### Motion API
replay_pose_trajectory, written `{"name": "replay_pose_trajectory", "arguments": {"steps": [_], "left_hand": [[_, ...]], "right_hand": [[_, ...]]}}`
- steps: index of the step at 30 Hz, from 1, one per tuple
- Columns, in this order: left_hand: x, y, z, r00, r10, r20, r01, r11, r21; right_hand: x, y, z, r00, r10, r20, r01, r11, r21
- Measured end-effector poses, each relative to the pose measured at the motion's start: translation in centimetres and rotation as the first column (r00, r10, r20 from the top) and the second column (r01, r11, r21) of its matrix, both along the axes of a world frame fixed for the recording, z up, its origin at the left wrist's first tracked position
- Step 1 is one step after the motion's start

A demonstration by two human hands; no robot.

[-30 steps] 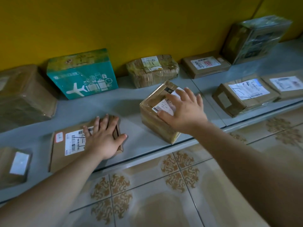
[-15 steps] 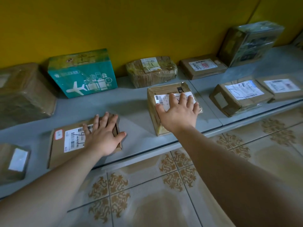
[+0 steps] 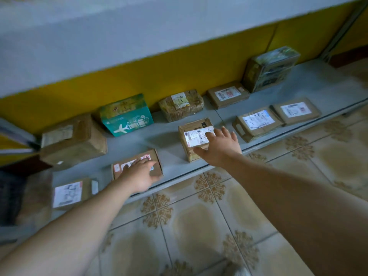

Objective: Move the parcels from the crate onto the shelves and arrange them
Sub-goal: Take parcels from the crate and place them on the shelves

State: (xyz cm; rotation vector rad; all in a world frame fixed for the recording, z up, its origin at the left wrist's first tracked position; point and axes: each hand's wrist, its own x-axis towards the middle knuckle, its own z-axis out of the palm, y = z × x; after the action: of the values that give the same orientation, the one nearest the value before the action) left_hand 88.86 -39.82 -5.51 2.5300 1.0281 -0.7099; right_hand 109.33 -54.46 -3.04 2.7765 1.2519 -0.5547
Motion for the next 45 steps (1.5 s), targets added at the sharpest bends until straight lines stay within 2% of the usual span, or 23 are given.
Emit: {"name": "replay_pose_trajectory", "arguments": {"steps": [2, 8, 12, 15, 19, 23, 32, 38, 45], "left_hand": [[-2.0, -2.7, 6.5, 1.0, 0.002, -0.01, -0.003, 0.999, -0.038], [-10.2, -10.7, 25.9, 0.994, 0.064, 0.086, -0.055, 0.993, -0.108], [-17.4, -13.6, 36.2, 0.961, 0.157, 0.226, -0.136, 0.985, -0.105], [-23.5, -15.4, 42.9, 0.933, 0.145, 0.33, -0.14, 0.989, -0.038], [-32.8, -17.4, 51.0, 0.932, 0.096, 0.349, -0.137, 0.986, 0.095], [-41.4, -18.7, 57.8, 0.923, 0.128, 0.362, -0.213, 0.955, 0.207], [-54.1, -20.9, 68.1, 0.865, 0.215, 0.452, -0.396, 0.848, 0.353], [-59.2, -19.4, 71.1, 0.832, 0.292, 0.471, -0.492, 0.781, 0.385], [-62.9, -15.5, 72.7, 0.752, 0.405, 0.519, -0.621, 0.698, 0.355]], "right_hand": [[-1.7, -2.0, 6.0, 0.999, 0.023, -0.023, -0.024, 0.999, -0.034], [-9.6, -7.9, 24.7, 0.992, 0.119, -0.041, -0.122, 0.99, -0.075], [-16.7, -10.8, 35.4, 0.983, 0.185, -0.016, -0.185, 0.983, 0.016], [-23.1, -11.5, 42.1, 0.972, 0.23, 0.038, -0.233, 0.968, 0.09], [-32.7, -10.9, 49.2, 0.95, 0.301, 0.089, -0.312, 0.935, 0.169], [-41.4, -9.9, 55.8, 0.905, 0.402, 0.136, -0.424, 0.875, 0.235], [-53.7, -6.9, 66.8, 0.789, 0.532, 0.309, -0.614, 0.703, 0.359], [-58.3, -3.0, 71.3, 0.72, 0.593, 0.36, -0.693, 0.585, 0.421], [-62.7, 3.5, 73.4, 0.608, 0.682, 0.408, -0.789, 0.459, 0.408]]}}
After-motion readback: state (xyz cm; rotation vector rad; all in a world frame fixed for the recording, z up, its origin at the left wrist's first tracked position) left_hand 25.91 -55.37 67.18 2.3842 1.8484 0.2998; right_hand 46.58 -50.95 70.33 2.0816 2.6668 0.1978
